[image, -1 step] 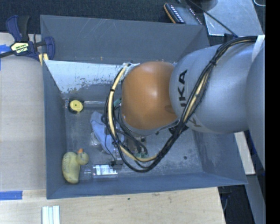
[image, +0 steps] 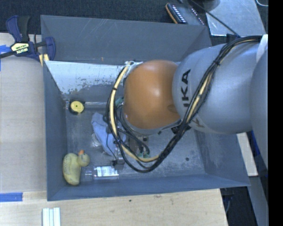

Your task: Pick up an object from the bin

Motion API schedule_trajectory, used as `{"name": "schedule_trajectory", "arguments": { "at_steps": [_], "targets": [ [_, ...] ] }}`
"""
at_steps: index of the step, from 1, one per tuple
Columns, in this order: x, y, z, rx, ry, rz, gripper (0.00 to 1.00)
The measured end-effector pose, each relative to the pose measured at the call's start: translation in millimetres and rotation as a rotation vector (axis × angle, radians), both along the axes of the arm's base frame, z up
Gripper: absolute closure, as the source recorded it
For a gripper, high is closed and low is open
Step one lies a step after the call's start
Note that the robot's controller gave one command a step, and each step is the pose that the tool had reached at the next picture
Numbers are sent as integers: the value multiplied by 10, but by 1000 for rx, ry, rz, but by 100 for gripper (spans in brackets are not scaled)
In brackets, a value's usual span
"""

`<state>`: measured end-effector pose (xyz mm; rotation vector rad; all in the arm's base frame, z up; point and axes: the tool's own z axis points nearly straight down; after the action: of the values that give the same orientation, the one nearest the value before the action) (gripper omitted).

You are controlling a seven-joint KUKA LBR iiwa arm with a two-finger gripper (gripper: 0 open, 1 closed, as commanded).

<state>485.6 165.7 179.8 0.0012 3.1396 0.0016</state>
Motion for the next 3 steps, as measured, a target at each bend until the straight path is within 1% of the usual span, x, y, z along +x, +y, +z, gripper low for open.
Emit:
{"name": "schedule_trajectory", "arguments": {
  "at_steps": [1, 2, 3],
  "targets": [
    [768, -319, -1135, -2, 7, 113, 0],
    [847, -352, -1091, 1, -6, 131, 0],
    [794, -319, -1112, -1, -1, 114, 0]
  ]
}}
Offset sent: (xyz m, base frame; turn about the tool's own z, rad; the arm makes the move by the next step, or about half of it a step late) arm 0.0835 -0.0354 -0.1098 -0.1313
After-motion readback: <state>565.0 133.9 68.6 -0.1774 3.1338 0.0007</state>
